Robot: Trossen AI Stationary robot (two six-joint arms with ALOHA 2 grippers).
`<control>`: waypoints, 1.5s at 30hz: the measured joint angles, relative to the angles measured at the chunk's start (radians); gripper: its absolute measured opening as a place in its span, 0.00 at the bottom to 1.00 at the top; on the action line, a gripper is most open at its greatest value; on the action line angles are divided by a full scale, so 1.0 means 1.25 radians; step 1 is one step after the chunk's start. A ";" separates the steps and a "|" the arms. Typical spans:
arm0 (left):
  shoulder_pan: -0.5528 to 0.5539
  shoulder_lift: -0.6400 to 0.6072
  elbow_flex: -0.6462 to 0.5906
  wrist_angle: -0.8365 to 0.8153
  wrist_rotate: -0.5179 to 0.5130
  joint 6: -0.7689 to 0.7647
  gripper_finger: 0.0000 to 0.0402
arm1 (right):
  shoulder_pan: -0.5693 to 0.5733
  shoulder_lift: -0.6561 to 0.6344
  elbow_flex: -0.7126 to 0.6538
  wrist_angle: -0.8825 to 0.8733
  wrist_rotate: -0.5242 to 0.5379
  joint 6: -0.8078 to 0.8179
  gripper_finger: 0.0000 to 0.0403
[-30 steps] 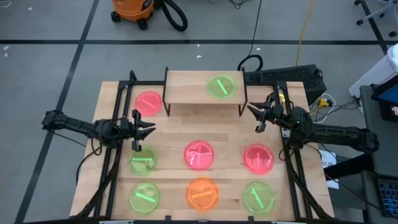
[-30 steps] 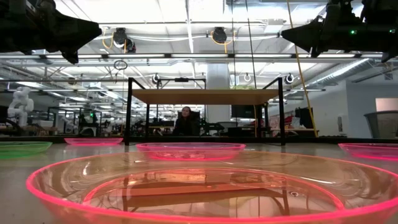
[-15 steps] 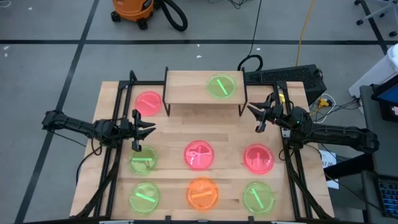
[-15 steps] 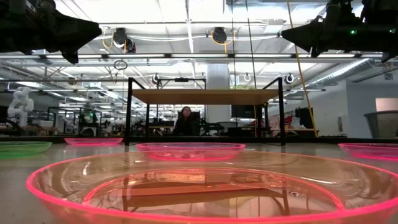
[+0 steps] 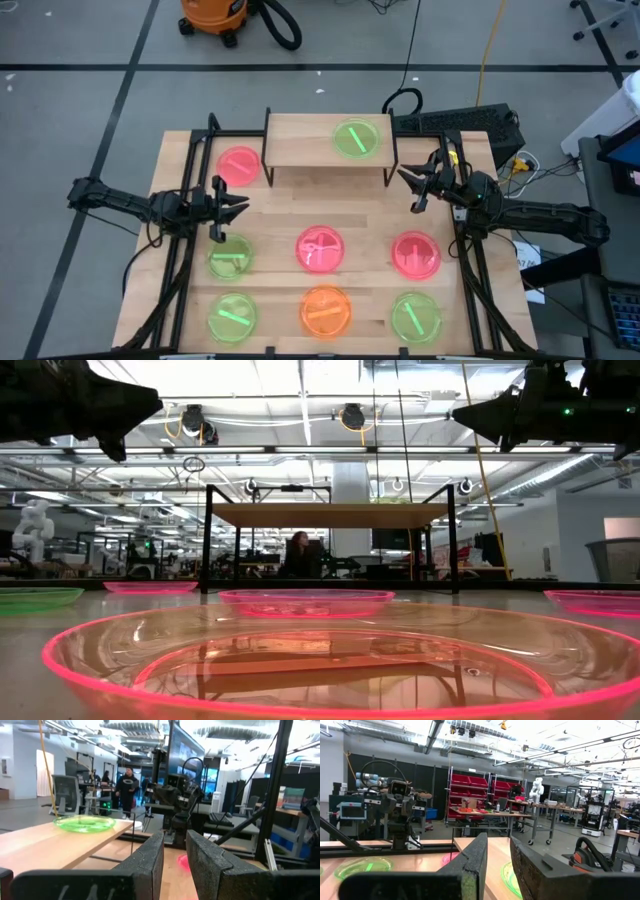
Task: Place and stack plates onto a shelf
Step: Stack the pink plate on top of the green plate on the shelf
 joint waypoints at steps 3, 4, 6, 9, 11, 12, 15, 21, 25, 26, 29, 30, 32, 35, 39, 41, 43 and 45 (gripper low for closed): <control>0.000 0.000 0.000 0.012 -0.003 0.002 0.22 | 0.000 0.000 0.000 0.000 0.000 0.000 0.17; 0.000 0.000 0.000 0.012 -0.014 -0.007 0.22 | 0.000 0.000 0.000 0.000 0.000 0.000 0.17; 0.001 0.001 0.000 0.012 -0.066 -0.029 0.22 | 0.000 0.000 0.000 0.000 0.000 0.000 0.17; 0.001 0.001 0.020 -0.027 -0.185 -0.030 0.22 | 0.000 0.000 0.000 0.000 0.000 0.000 0.17; 0.001 0.001 0.055 -0.120 -0.238 -0.025 0.22 | 0.000 0.000 0.000 0.000 0.000 0.000 0.17; 0.001 0.003 0.078 -0.184 -0.259 -0.031 0.22 | 0.000 0.000 0.000 0.000 0.000 0.000 0.17; 0.002 0.026 0.159 -0.353 -0.317 -0.065 0.22 | 0.000 0.000 0.000 0.000 0.000 0.000 0.17; 0.027 0.101 0.290 -0.653 -0.384 -0.167 0.22 | 0.000 0.000 0.000 0.000 0.000 0.000 0.17; 0.072 0.176 0.311 -0.772 -0.379 -0.254 0.22 | 0.000 0.000 0.000 0.000 0.000 0.000 0.17; 0.084 0.196 0.311 -0.790 -0.372 -0.269 0.22 | 0.000 0.000 0.000 0.000 0.000 0.000 0.17; 0.118 0.259 0.311 -0.815 -0.332 -0.304 0.22 | 0.000 0.000 0.000 0.000 0.000 0.000 0.17; 0.128 0.278 0.311 -0.822 -0.319 -0.310 0.22 | 0.000 0.000 0.000 0.000 0.000 0.000 0.17; 0.148 0.316 0.311 -0.837 -0.298 -0.322 0.22 | 0.000 0.000 0.000 0.000 0.000 0.000 0.17; 0.176 0.370 0.311 -0.871 -0.286 -0.349 0.22 | 0.000 0.000 0.000 0.000 0.000 0.000 0.17; 0.216 0.438 0.311 -0.868 -0.272 -0.356 0.22 | 0.000 0.000 0.000 0.000 0.000 0.000 0.17; 0.238 0.471 0.311 -0.867 -0.270 -0.356 0.22 | 0.000 0.000 0.000 0.000 0.000 0.000 0.17; 0.262 0.502 0.311 -0.866 -0.270 -0.350 0.22 | 0.000 0.000 0.000 -0.002 0.000 0.000 0.17; 0.286 0.531 0.311 -0.863 -0.265 -0.342 0.22 | 0.000 0.000 0.000 -0.003 0.000 0.000 0.17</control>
